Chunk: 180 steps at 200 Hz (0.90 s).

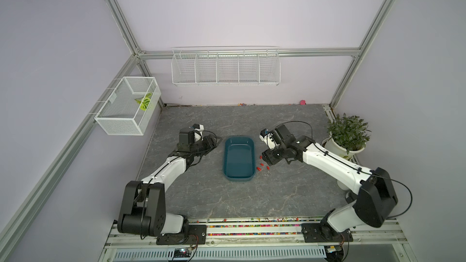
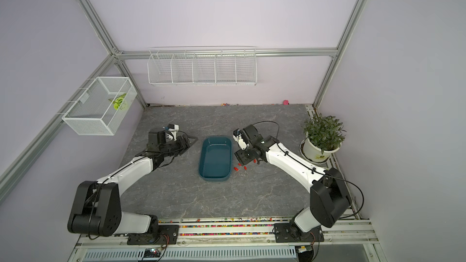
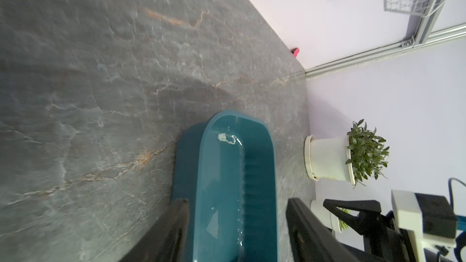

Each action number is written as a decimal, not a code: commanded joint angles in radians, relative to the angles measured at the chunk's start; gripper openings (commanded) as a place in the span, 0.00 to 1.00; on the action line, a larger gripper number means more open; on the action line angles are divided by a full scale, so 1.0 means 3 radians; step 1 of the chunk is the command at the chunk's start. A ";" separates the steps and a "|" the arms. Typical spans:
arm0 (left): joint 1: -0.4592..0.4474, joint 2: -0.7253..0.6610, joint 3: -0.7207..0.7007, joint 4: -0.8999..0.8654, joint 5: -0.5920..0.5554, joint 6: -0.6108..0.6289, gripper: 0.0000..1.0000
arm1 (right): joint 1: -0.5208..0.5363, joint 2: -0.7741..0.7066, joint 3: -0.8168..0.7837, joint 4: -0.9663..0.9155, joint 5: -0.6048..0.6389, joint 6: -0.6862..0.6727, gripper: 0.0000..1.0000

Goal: Take the screw protection sleeves out of the storage box
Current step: Place the screw protection sleeve at the center of the board, then reset both arms

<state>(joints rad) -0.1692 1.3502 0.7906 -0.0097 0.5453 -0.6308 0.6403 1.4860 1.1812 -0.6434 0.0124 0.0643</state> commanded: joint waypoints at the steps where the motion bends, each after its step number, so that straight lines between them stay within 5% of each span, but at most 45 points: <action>1: 0.0017 -0.0369 0.0216 -0.0729 -0.0757 0.0651 0.75 | -0.0028 -0.0251 0.0061 -0.0138 0.0231 0.0091 0.71; 34: 0.0018 -0.0880 0.0044 -0.0711 -0.1785 0.0919 0.84 | -0.0062 -0.0616 -0.0038 -0.0010 0.0446 0.0183 0.75; 102: 0.0017 -0.1288 -0.0774 0.0403 -0.2851 0.1402 0.86 | -0.0713 -0.1098 -0.0363 0.0340 0.0822 0.0349 0.89; 114: 0.0017 -0.1281 -0.0931 0.0666 -0.2913 0.1527 0.86 | -0.0880 -0.1139 -0.0427 0.0392 0.0894 0.0447 0.98; 152: 0.0022 -0.1109 -0.1284 0.1345 -0.3015 0.1676 0.86 | -0.1181 -0.1130 -0.0690 0.0574 0.1128 0.0463 0.98; 180: 0.0022 -0.0909 -0.1798 0.2375 -0.3095 0.2027 1.00 | -0.1301 -0.1240 -0.1101 0.1019 0.1334 0.0415 0.99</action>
<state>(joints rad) -0.1680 1.0306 0.3489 0.4091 -0.3363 -0.1375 0.2714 1.1500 0.9436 -0.4683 0.3298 0.1867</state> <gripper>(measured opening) 0.927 0.984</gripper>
